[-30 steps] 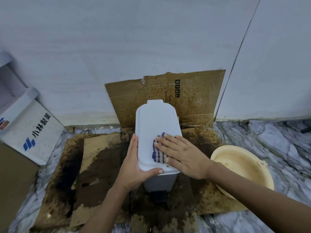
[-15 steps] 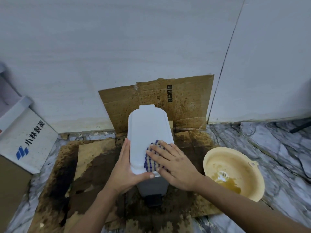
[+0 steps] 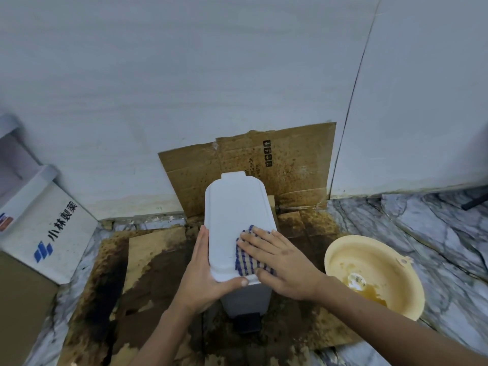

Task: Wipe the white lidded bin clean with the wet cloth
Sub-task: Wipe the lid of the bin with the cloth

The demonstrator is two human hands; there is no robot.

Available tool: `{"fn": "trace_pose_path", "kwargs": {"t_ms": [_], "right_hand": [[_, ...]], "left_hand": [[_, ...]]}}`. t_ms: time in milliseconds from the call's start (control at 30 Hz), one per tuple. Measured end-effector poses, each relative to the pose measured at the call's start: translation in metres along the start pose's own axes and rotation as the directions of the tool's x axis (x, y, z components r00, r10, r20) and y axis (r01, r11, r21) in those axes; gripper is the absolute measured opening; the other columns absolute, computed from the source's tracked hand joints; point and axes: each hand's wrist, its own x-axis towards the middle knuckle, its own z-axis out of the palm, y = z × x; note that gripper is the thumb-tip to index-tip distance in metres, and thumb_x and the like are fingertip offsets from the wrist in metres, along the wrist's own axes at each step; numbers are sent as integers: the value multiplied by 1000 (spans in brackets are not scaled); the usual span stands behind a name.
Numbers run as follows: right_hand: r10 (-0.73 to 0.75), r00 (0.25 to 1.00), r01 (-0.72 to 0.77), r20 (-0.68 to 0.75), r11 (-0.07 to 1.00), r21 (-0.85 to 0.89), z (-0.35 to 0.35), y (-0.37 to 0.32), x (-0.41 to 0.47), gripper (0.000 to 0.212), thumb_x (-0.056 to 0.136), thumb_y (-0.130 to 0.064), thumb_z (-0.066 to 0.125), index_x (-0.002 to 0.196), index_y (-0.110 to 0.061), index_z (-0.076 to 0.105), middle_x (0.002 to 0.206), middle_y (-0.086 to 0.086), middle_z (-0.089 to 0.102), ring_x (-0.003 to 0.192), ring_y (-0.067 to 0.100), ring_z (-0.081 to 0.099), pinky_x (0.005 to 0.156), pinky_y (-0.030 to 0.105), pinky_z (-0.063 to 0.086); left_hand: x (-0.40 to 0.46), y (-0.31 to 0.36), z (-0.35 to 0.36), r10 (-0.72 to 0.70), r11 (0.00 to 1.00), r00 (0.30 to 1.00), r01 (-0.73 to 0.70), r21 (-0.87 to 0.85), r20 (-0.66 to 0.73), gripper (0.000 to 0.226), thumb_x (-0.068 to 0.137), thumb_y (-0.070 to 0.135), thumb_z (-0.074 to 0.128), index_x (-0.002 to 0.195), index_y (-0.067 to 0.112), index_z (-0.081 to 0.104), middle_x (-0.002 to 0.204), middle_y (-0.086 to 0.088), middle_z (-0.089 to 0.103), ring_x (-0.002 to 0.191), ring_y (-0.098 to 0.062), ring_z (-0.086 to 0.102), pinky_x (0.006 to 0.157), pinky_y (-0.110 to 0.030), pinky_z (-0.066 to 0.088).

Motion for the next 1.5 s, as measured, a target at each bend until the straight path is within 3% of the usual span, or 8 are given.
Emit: {"fn": "trace_pose_path", "kwargs": {"t_ms": [133,467,600,767,933,1100,1300,1500], "right_hand": [[95,994,-103,54,982,158,-17,28,19,55,104,-39,23,156,-35,6,163,-19,-3,148,-1,-16,124,39,-4],[266,963,-270,-47,958,-102,-25,53,143,66,94,-50,4,157,-33,13,166,-6,6,153,16,0,121,38,-3],[146,989,-146,-8,982,-119,-25,32,128,77,84,-53,-6,156,-35,15,165,-11,8,152,12,1,123,38,-2],[-89,987,97,136,994,-54,-25,13,56,55,101,-49,17,155,-43,10,163,-20,1,149,-1,-10,120,27,-10],[46,993,-34,107,994,-105,-32,47,92,63,95,-65,9,155,-44,7,164,-19,3,151,5,-5,123,37,0],[215,976,-217,-28,963,-161,-24,54,183,64,96,-53,5,156,-36,13,166,-10,9,152,14,5,122,40,7],[3,1000,-1,19,992,-126,-1,-12,170,60,97,-45,18,153,-27,31,162,-6,26,152,17,12,122,40,4],[52,998,-47,40,991,-123,-15,22,152,55,101,-50,16,155,-39,16,164,-16,12,151,8,5,121,39,7]], "left_hand": [[1,0,-1,-12,1000,1000,12,-15,-8,143,53,80,85,162,41,0,169,27,0,155,4,3,128,-40,17],[6,3,0,-39,985,996,24,-169,-82,132,47,84,83,147,63,0,157,44,6,141,21,16,122,-21,22],[8,-6,5,-63,987,991,44,-158,-120,140,46,84,84,156,53,3,163,36,9,150,5,19,125,-35,25],[4,-9,7,-49,985,996,35,-168,-79,138,57,75,87,162,45,2,166,33,10,152,6,20,124,-36,30],[3,-3,4,-44,989,995,31,-145,-84,137,55,79,84,160,49,3,164,39,4,149,14,13,124,-33,27],[4,1,3,-72,988,995,60,-140,-75,137,54,81,83,159,52,0,159,45,0,135,33,7,121,-26,23],[6,-1,1,-58,992,997,51,-113,-56,139,58,82,80,161,46,-4,166,35,-1,153,7,11,125,-39,28],[3,-3,2,-46,993,997,39,-112,-61,138,59,83,78,161,45,-7,164,38,-7,150,16,2,126,-30,20]]}}
